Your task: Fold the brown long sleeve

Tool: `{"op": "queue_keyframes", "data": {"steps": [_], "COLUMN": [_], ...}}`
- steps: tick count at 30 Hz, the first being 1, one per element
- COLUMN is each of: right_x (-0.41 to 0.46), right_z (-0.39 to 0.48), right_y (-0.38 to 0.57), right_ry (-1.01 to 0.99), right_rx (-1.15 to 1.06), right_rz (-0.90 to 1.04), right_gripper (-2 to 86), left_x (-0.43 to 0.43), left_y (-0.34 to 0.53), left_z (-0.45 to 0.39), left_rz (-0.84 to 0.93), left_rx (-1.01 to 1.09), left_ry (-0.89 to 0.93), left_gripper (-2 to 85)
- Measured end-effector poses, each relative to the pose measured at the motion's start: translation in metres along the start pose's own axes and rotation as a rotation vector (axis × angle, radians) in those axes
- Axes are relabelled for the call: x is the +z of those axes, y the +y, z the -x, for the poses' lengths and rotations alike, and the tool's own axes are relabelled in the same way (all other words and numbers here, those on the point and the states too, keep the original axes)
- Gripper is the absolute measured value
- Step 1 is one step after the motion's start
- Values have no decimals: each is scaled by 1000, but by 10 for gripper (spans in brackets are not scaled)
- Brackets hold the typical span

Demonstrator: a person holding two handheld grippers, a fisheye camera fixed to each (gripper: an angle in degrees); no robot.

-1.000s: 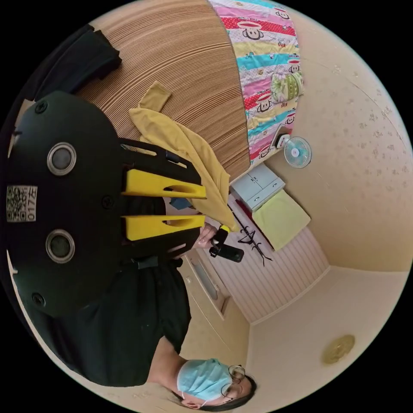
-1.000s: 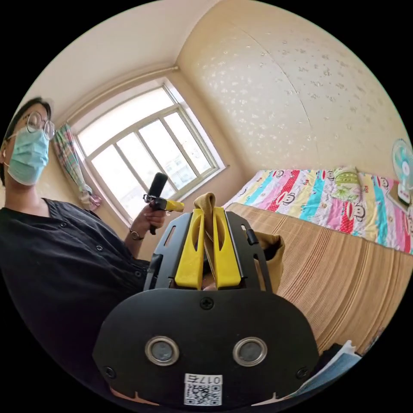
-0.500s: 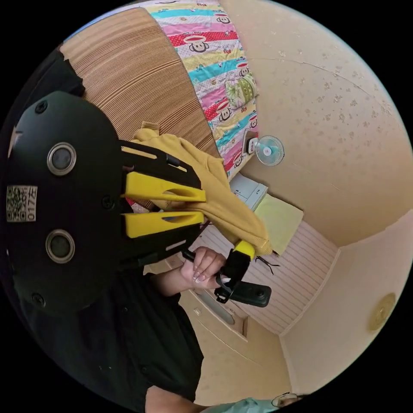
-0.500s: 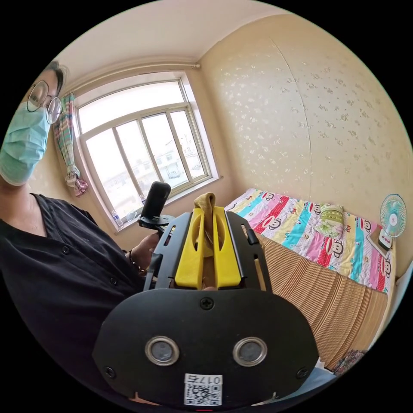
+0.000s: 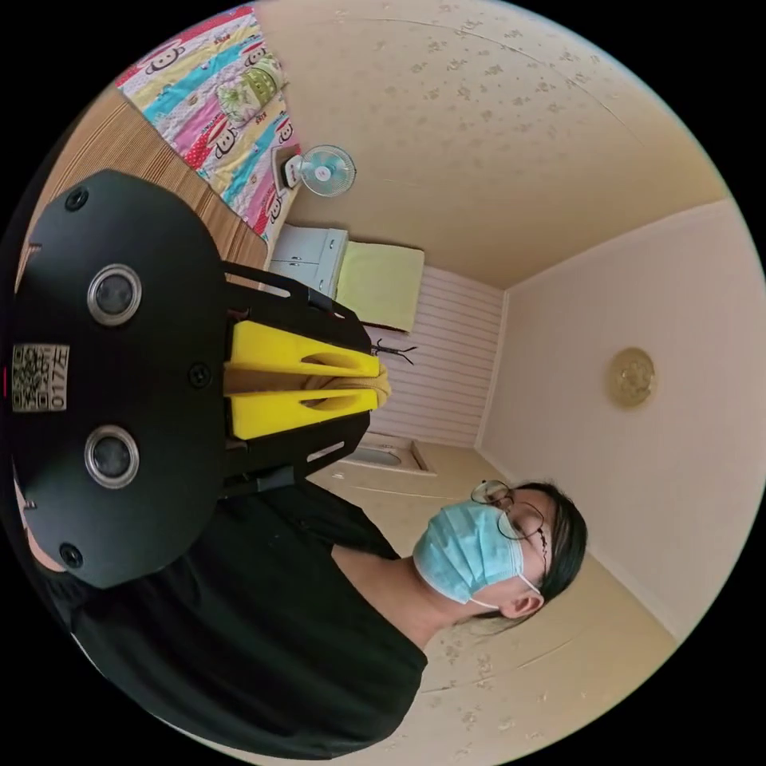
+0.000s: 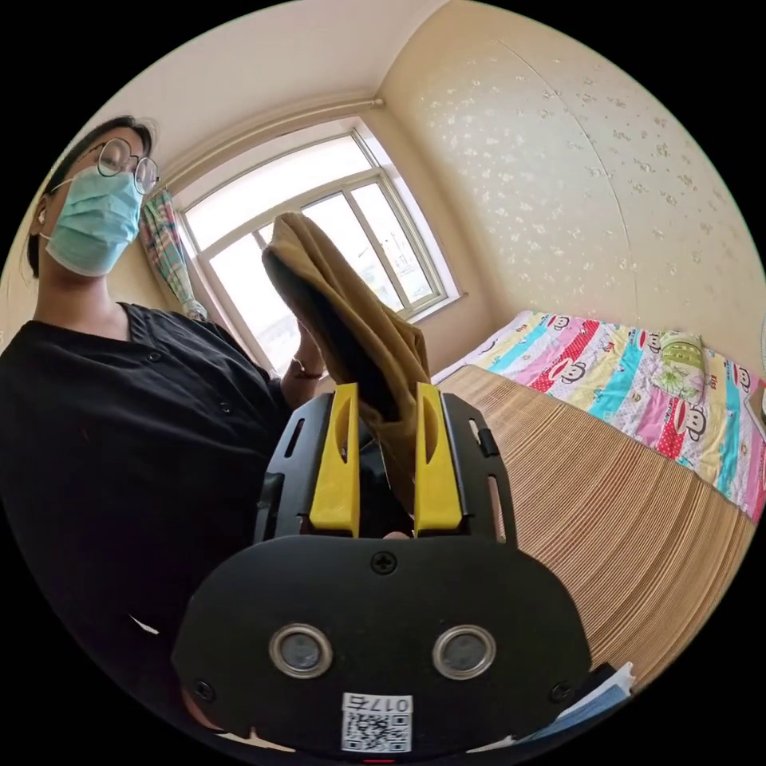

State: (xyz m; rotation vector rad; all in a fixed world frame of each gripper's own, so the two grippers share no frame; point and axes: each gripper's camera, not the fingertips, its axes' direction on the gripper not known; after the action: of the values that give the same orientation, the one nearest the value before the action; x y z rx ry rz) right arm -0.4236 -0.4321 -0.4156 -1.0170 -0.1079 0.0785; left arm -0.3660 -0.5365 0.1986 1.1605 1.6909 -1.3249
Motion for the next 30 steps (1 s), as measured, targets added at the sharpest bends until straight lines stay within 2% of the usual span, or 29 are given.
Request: {"op": "queue_keyframes", "data": {"steps": [3,6,10,13,17,20,22,24,26,30], "right_x": [23,50,101,117,100,41,-37,-93,-135,-193], "right_z": [-10,-22,-26,-29,-43,-67,-79,-75,-65,-12], "right_y": [13,21,21,11,-1,-4,-2,0,-5,-33], "right_ry": [-149,-281,-197,-169,-96,22,-64,-112,-64,-173], "right_rx": [-31,-12,7,21,52,166,249,224,190,-152], "right_rz": [17,55,265,305,288,157,-125,-343,-430,-500], "right_gripper": [174,178,157,96,52,46,42,40,38,35], "left_x": [-19,-35,-60,-79,-113,-142,-160,-182,-200,-252], "left_y": [-24,-43,-61,-78,-105,-121,-118,-102,-88,-76], "left_z": [-5,-7,-6,-6,-15,-25,-24,-18,-20,-20], "left_rz": [-35,-62,-111,-136,-75,49,101,168,159,-36], "left_rx": [-4,-20,-28,-17,19,29,-12,-82,-110,-93], "left_ry": [-38,-89,-133,-128,-273,-436,-529,-606,-599,-401], "left_gripper": [-1,-1,0,0,3,6,8,9,9,8]}}
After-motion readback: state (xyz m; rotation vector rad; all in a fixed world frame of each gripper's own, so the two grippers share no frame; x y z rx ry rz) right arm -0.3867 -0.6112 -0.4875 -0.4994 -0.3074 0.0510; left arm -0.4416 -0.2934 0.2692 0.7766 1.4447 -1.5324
